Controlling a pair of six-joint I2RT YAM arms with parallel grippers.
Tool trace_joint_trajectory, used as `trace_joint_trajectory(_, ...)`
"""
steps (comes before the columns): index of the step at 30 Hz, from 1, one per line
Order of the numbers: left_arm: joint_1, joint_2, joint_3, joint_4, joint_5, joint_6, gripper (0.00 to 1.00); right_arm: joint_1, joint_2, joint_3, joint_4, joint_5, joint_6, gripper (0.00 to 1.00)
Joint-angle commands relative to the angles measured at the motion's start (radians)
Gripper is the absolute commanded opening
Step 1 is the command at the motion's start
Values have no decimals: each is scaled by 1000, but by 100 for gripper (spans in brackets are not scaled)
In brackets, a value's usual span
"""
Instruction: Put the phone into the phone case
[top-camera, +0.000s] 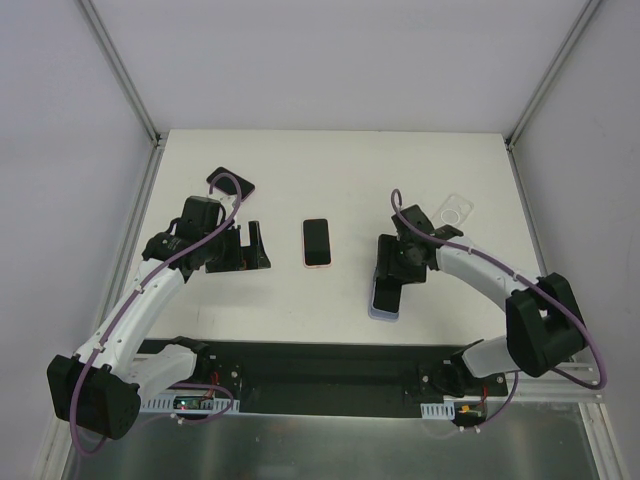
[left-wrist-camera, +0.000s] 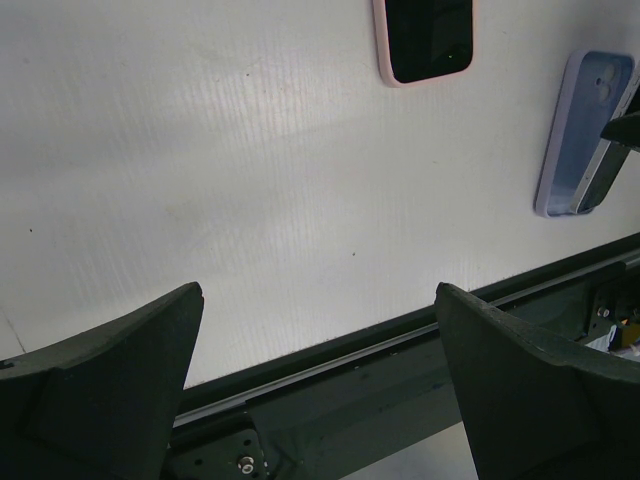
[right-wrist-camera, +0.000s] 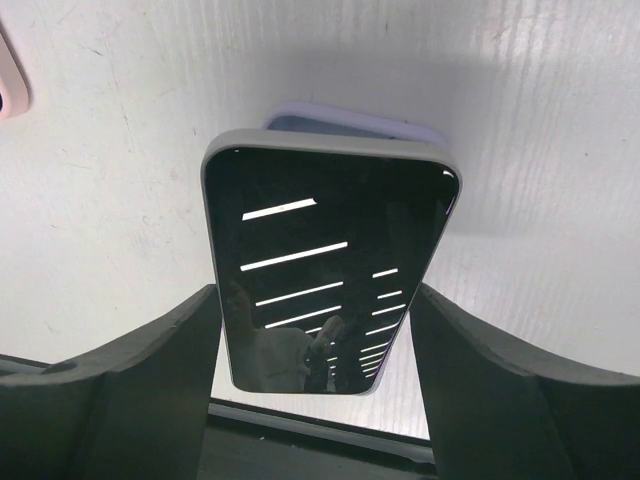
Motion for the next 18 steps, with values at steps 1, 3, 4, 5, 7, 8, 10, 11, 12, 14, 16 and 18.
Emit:
trace_joint_trajectory(1,1,-20,13,9,-10,14,99,20,11,7,21,25,31,52)
trace_joint_trajectory(3,1,-21,12,9,-7,14,99,23,18,2,21,30,33,52)
trace_joint_trajectory(4,1,-21,12,9,-8,14,99,24,18,1,21,30,31,52)
trace_joint_trajectory(5,1,-23,12,9,-10,14,99,27,21,1,18,34,30,52)
trace_joint_trajectory(7,1,-23,12,9,-10,14,99,32,26,-1,5,33,28,52)
trace_joint_trajectory(8,1,-21,12,9,-11,16,99,34,23,-2,4,33,27,52)
trace_joint_trajectory(10,1,-21,13,9,-11,16,99,41,18,-7,4,63,33,52)
trace_joint_trajectory(11,1,-20,13,9,-10,14,99,44,17,-6,4,67,31,52)
trace_joint_trajectory(12,1,-20,13,9,-10,14,99,46,18,-3,-5,70,30,52)
trace_joint_trajectory(14,1,-20,12,9,-10,16,99,50,25,8,-19,85,30,53)
trace_joint_trajectory(16,1,-21,12,9,-13,14,99,55,26,11,-33,91,30,53)
trace_joint_trajectory(18,1,-23,12,9,-14,16,99,54,23,8,-40,103,34,54)
